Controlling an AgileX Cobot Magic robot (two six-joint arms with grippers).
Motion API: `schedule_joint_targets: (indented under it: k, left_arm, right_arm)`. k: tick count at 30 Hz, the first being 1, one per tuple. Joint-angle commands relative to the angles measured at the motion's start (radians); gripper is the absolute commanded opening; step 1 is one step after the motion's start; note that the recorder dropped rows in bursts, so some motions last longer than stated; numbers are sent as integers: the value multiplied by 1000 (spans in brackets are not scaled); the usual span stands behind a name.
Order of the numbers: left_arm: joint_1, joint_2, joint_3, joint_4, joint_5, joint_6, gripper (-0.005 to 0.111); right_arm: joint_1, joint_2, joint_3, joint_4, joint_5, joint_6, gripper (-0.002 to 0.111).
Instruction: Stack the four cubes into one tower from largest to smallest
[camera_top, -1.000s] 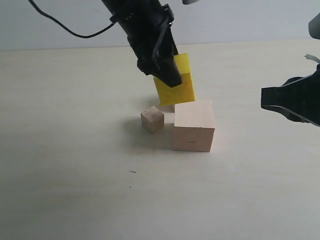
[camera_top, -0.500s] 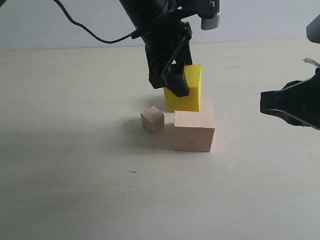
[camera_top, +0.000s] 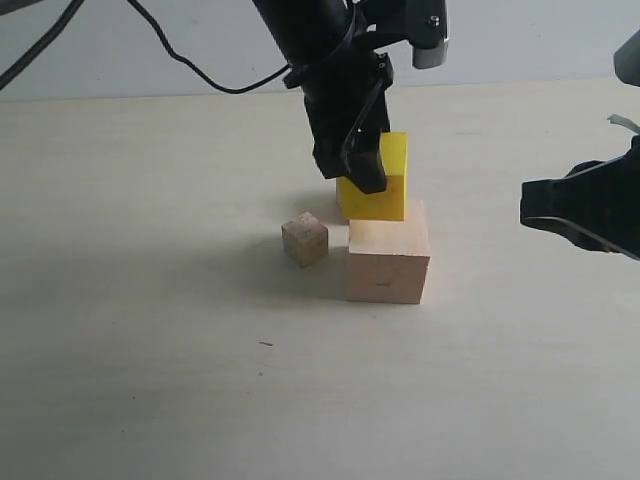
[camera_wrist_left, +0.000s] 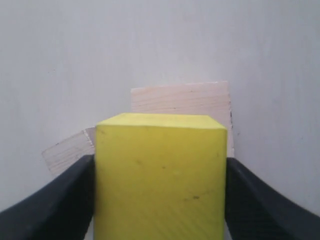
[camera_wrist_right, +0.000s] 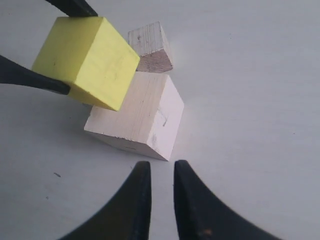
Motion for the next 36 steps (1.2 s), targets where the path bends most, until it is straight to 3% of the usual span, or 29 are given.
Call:
schedule_joint_targets:
  k: [1,36]
  left_arm:
    - [-12,17,-8,-16,-3,-9,0]
    - [-26,29,-8,-39,-3,-84,0]
  right_arm:
    - [-6,-7,-4,-2,-14,1,18]
    - [-6,-7,-4,-2,-10,1,18]
